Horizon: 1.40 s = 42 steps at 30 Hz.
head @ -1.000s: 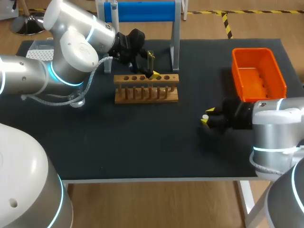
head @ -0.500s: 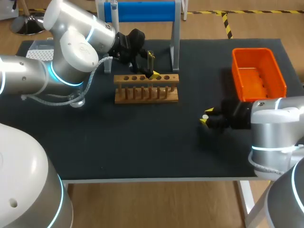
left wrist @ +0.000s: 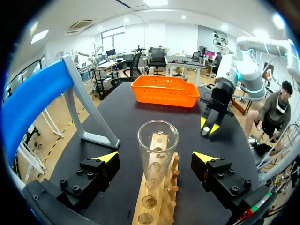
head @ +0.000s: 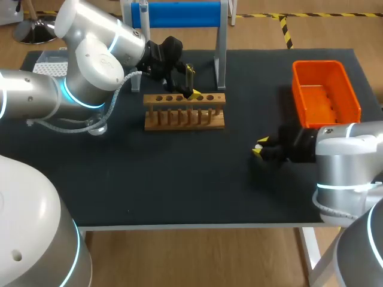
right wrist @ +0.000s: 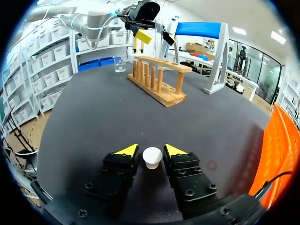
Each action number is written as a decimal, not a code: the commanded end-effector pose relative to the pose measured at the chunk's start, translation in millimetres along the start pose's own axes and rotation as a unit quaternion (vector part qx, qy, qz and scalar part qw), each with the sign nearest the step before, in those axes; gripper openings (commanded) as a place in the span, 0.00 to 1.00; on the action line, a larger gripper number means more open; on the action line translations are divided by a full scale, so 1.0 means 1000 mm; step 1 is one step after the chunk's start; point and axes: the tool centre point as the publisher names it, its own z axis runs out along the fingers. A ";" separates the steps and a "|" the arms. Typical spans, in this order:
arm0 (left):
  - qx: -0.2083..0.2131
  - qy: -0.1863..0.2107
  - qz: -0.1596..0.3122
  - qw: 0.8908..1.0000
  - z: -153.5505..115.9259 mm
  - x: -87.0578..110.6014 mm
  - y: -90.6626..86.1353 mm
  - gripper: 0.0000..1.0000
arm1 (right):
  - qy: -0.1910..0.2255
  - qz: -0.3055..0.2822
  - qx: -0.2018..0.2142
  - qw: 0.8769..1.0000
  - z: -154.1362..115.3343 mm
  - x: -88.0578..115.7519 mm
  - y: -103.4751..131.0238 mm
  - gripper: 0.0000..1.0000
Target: Invert the test tube, pick up the pipette, mount the tip to pipette, aspirate from beaker and dispense into the tube, eject the tip, return the pipette, and cap with the stopper.
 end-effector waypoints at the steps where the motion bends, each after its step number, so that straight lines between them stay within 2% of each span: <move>1: -0.002 0.002 -0.001 1.000 0.000 -0.001 -0.001 1.00 | 0.000 0.000 0.001 1.000 0.001 0.000 0.000 0.31; 7: -0.002 0.002 -0.001 1.000 0.000 -0.001 -0.001 1.00 | -0.002 0.001 0.004 1.000 0.001 0.000 -0.001 0.26; 8: -0.002 0.002 -0.001 1.000 0.000 -0.001 -0.001 1.00 | -0.002 0.002 0.004 1.000 0.001 0.000 -0.001 0.22; 10: -0.002 0.002 -0.001 1.000 0.000 -0.001 -0.001 1.00 | -0.002 0.002 0.004 1.000 0.001 0.000 -0.001 0.00; 17: -0.002 0.002 -0.001 1.000 0.000 -0.001 -0.001 1.00 | -0.001 0.003 0.002 1.000 0.000 0.000 0.001 0.00; 21: -0.002 0.002 -0.001 1.000 0.000 -0.001 -0.001 1.00 | 0.002 0.003 0.001 1.000 -0.006 0.000 0.012 0.00; 25: -0.002 0.002 -0.001 1.000 0.000 -0.001 -0.001 1.00 | 0.016 -0.014 0.001 1.000 -0.016 -0.003 0.033 0.00; 31: -0.002 0.002 -0.001 1.000 0.000 -0.001 -0.001 1.00 | 0.032 -0.044 -0.012 0.998 -0.034 -0.011 0.076 0.00; 37: -0.002 0.002 -0.001 1.000 0.000 -0.001 -0.001 1.00 | 0.049 -0.087 -0.028 0.995 -0.051 -0.014 0.132 0.00; 42: -0.002 0.002 -0.001 1.000 0.000 -0.001 -0.001 1.00 | 0.065 -0.117 -0.056 0.989 -0.067 -0.008 0.180 0.00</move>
